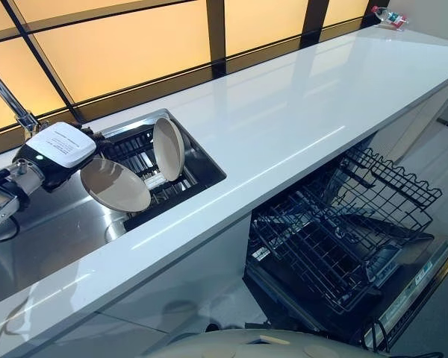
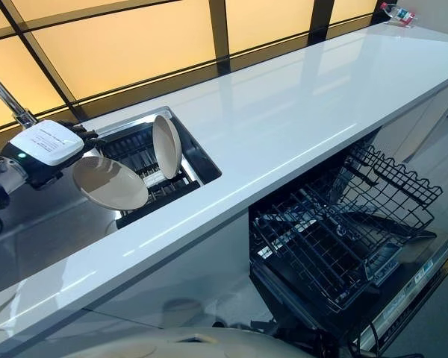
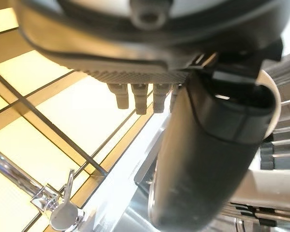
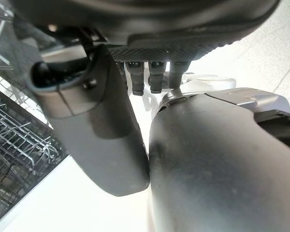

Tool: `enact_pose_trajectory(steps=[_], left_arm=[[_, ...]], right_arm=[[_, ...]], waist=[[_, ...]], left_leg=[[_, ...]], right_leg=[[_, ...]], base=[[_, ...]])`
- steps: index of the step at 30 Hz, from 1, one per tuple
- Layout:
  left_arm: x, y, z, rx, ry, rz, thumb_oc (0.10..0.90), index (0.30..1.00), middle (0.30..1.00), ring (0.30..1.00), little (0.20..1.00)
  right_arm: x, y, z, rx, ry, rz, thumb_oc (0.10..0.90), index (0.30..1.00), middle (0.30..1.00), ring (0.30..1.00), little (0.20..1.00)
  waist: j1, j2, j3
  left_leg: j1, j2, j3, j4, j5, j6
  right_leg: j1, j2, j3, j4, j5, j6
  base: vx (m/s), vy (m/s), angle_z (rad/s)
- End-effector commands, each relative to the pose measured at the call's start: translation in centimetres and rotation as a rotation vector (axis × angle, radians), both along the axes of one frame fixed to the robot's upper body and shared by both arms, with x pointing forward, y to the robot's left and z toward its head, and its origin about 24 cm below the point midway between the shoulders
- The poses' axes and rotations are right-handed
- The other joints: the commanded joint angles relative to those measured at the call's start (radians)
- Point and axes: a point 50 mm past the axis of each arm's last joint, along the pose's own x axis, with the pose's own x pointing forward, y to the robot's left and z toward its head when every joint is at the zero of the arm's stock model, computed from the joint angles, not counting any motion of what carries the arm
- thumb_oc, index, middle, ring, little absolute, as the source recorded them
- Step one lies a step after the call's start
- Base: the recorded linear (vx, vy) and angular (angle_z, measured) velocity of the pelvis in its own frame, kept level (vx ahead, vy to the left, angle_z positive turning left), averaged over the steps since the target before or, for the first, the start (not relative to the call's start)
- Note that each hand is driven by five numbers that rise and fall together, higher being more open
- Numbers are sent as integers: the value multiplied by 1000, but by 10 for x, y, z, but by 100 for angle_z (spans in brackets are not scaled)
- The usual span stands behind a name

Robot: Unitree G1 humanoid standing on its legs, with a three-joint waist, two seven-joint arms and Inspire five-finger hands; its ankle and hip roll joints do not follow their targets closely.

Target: Pick up plates and place into dishwasher.

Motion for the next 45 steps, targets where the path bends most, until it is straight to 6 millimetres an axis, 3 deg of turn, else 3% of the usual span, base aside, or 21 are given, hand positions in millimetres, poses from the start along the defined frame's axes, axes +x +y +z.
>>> enact_pose_trajectory(steps=[1,28,45], left_arm=[[10,1,95,111,-293,13,800,900,900,900,900],[11,-1,91,91,-189,66,800,900,900,900,900],[13,4,59,26,-149,100,800,900,900,900,900]], right_arm=[[-6,-6,1,17,47,27,800,900,900,900,900],[-10,-6,1,19,55,21,800,900,900,900,900],[-10,-5,0,19,56,20,800,900,900,900,900]], waist=[[-21,50,15],[-20,51,15],[-25,48,20]], left_leg=[[61,-54,34,7,-153,22],[65,-55,30,7,-152,22],[65,-52,32,7,-150,20]], right_leg=[[20,62,1,48,-90,17],[26,64,5,45,-89,15],[27,65,6,45,-89,14]], base=[[0,0,0],[0,0,0],[0,0,0]])
